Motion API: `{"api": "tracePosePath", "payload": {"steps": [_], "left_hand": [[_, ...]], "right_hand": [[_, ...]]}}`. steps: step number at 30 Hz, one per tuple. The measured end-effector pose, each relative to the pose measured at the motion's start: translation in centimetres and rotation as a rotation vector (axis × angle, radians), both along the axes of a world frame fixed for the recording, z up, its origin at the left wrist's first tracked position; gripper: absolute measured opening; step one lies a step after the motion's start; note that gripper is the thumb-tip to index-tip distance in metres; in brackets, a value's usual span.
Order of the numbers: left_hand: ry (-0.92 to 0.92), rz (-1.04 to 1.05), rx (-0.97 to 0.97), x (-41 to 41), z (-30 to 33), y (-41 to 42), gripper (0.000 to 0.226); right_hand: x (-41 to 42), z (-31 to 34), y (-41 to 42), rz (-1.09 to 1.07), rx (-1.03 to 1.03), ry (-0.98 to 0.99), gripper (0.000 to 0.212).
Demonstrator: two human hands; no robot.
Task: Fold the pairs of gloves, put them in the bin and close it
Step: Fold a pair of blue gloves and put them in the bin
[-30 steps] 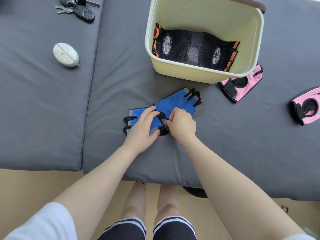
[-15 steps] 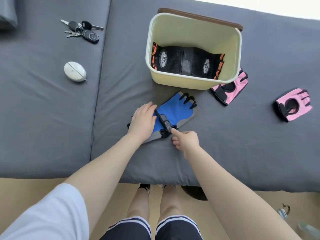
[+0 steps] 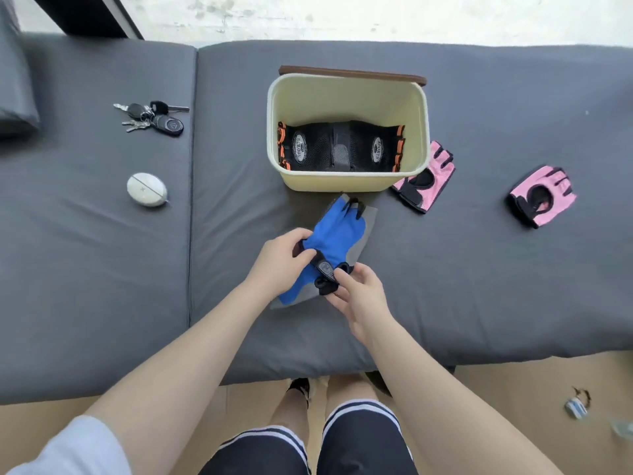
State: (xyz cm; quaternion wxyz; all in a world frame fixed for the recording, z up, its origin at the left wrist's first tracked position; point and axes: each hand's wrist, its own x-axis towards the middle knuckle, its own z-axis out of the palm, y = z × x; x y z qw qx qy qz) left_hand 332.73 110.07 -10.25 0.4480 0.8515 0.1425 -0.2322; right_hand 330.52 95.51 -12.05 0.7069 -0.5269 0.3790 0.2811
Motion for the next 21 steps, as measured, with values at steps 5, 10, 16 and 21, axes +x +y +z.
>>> {"api": "tracePosePath", "payload": {"steps": [5, 10, 16, 21], "left_hand": [[-0.205, -0.105, -0.011, 2.5, 7.5, -0.5, 0.028], [-0.351, -0.14, 0.106, 9.5, 11.8, -1.0, 0.029], [-0.3, -0.178, 0.202, 16.9, 10.6, -1.8, 0.018], [-0.193, -0.244, 0.311, 19.8, 6.1, -2.4, 0.02]], "right_hand": [[2.2, 6.2, -1.3, -0.036, 0.022, -0.16, 0.01], [8.0, 9.9, -0.6, -0.014, -0.015, -0.223, 0.007], [14.5, 10.8, -0.2, 0.165, -0.19, -0.032, 0.02], [17.8, 9.4, -2.1, 0.683, -0.651, -0.142, 0.031]]}}
